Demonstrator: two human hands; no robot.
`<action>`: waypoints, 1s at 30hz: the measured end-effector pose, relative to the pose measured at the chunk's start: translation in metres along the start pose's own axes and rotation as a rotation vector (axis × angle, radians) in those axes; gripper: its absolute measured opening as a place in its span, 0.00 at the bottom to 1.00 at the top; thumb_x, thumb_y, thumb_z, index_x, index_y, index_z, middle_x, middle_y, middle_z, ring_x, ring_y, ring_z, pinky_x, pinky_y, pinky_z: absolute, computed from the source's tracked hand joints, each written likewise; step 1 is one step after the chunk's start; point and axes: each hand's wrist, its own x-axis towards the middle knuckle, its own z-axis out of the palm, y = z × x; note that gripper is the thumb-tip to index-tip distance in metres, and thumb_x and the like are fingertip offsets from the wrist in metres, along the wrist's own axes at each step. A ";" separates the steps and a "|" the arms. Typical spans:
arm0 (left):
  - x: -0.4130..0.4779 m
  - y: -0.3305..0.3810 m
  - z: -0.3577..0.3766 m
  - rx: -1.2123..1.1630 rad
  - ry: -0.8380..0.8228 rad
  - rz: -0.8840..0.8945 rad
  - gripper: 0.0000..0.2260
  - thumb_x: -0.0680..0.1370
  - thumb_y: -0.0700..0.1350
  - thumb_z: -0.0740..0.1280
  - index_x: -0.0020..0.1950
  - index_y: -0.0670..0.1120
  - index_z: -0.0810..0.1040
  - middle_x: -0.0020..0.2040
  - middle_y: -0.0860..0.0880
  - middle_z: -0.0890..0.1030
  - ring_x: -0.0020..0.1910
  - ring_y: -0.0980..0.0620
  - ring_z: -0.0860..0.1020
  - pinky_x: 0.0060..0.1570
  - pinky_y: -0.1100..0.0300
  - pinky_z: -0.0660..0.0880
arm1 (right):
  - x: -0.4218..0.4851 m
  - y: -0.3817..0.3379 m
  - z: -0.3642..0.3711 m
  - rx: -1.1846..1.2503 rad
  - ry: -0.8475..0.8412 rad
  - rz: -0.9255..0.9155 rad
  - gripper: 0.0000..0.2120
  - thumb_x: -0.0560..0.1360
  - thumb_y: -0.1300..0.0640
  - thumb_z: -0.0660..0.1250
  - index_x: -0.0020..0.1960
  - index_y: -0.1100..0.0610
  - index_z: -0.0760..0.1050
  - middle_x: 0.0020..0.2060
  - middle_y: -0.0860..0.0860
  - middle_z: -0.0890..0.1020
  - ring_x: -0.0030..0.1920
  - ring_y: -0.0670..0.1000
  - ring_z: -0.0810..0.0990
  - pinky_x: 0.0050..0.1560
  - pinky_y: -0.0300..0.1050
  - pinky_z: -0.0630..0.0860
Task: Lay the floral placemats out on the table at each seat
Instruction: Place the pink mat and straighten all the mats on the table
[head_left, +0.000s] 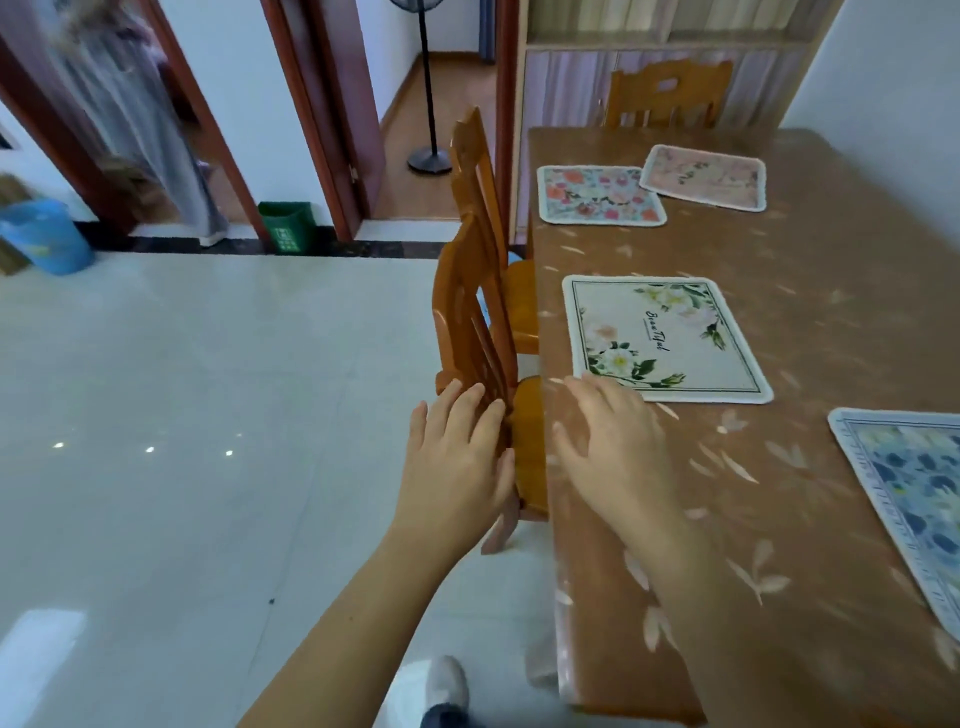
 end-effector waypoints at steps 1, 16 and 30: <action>0.014 -0.010 -0.001 0.001 -0.012 0.028 0.18 0.73 0.45 0.67 0.61 0.42 0.73 0.64 0.40 0.74 0.66 0.39 0.68 0.64 0.38 0.62 | 0.011 -0.005 0.004 0.015 0.013 0.030 0.20 0.74 0.51 0.62 0.65 0.52 0.66 0.65 0.52 0.72 0.66 0.53 0.66 0.67 0.54 0.64; 0.168 -0.094 0.027 -0.170 -0.051 0.228 0.17 0.73 0.45 0.67 0.61 0.44 0.73 0.63 0.41 0.75 0.66 0.40 0.68 0.65 0.42 0.56 | 0.114 -0.047 0.036 -0.053 0.184 0.256 0.20 0.69 0.58 0.70 0.59 0.60 0.73 0.56 0.59 0.80 0.57 0.60 0.76 0.58 0.59 0.73; 0.367 -0.263 0.051 -0.225 -0.177 0.400 0.18 0.76 0.51 0.63 0.65 0.48 0.69 0.67 0.46 0.72 0.68 0.45 0.65 0.68 0.45 0.60 | 0.324 -0.142 0.102 -0.094 0.225 0.467 0.20 0.72 0.55 0.63 0.63 0.56 0.69 0.62 0.55 0.75 0.61 0.57 0.72 0.62 0.54 0.69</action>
